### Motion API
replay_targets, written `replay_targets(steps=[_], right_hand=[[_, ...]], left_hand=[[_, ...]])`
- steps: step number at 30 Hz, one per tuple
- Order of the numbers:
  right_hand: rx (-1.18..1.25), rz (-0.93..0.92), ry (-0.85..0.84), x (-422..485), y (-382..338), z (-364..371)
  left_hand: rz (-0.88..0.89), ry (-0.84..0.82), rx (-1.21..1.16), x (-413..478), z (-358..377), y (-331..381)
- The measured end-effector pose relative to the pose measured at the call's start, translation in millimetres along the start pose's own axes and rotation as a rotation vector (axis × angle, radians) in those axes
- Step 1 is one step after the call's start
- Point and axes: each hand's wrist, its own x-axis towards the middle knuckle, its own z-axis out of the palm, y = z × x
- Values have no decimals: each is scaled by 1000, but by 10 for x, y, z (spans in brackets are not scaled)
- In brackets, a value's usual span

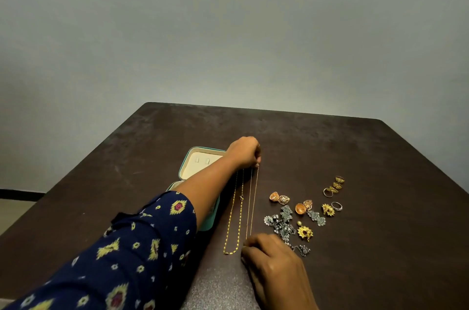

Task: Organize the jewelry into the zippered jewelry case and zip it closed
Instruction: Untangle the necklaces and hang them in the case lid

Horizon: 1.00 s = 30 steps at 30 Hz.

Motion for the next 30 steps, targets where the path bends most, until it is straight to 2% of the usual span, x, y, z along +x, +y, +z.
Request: replay_targets(steps=[8, 13, 24, 30], right_hand=[[16, 12, -61, -2, 0, -21], [32, 31, -98, -11, 16, -30], [182, 176, -113, 34, -1, -118], [281, 267, -114, 45, -11, -183]], left_hand=[[13, 39, 121, -5, 32, -39], [23, 112, 77, -59, -46, -5], [-31, 421, -312, -750, -468, -166], [-138, 549, -444, -1261, -508, -485]])
